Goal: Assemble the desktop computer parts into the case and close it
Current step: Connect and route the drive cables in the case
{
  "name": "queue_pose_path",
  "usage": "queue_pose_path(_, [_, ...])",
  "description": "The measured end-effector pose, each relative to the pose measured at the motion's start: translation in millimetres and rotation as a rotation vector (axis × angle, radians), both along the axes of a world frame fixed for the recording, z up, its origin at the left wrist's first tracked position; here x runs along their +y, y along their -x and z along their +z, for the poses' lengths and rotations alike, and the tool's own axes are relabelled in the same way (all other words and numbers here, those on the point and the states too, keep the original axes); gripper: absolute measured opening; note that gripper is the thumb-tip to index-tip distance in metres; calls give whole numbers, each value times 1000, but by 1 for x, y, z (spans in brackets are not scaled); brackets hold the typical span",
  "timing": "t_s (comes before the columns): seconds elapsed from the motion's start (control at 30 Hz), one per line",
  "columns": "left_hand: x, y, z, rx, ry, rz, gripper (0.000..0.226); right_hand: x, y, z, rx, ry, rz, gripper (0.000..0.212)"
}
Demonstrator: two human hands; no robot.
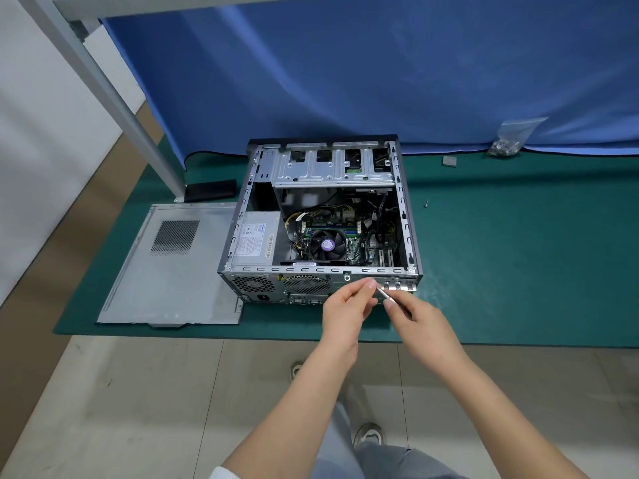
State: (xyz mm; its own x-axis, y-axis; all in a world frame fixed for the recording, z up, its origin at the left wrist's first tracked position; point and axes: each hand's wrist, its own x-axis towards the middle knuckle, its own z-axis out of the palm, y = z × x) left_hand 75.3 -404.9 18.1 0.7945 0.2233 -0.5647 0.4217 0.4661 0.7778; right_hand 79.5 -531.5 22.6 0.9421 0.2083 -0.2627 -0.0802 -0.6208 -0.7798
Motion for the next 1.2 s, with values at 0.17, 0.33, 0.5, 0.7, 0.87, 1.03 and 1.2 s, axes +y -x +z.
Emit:
queue_pose_path(0.17, [3,-6,-5,85,33,-70,8,2,0,-14,78,-46,-10,20])
queue_pose_path(0.33, [-4,-15,-9,180,22,-122,11,2,-1,-27,128,-73,-94,19])
queue_pose_path(0.5, [-16,-24,-7,257,42,-150,12,0,0,-30,272,-232,-337,20])
queue_pose_path(0.7, [-19,-32,-8,264,38,-186,9,2,-3,-30,270,-293,-412,27])
queue_pose_path(0.87, [-18,-36,-11,245,7,-212,9,6,-6,-31,252,-296,-456,21])
queue_pose_path(1.03, [-17,-38,-14,260,-22,-249,7,9,-8,-35,258,-293,-489,12])
queue_pose_path(1.2, [-17,-39,-15,237,23,-247,10,11,-10,-36,258,-288,-503,14])
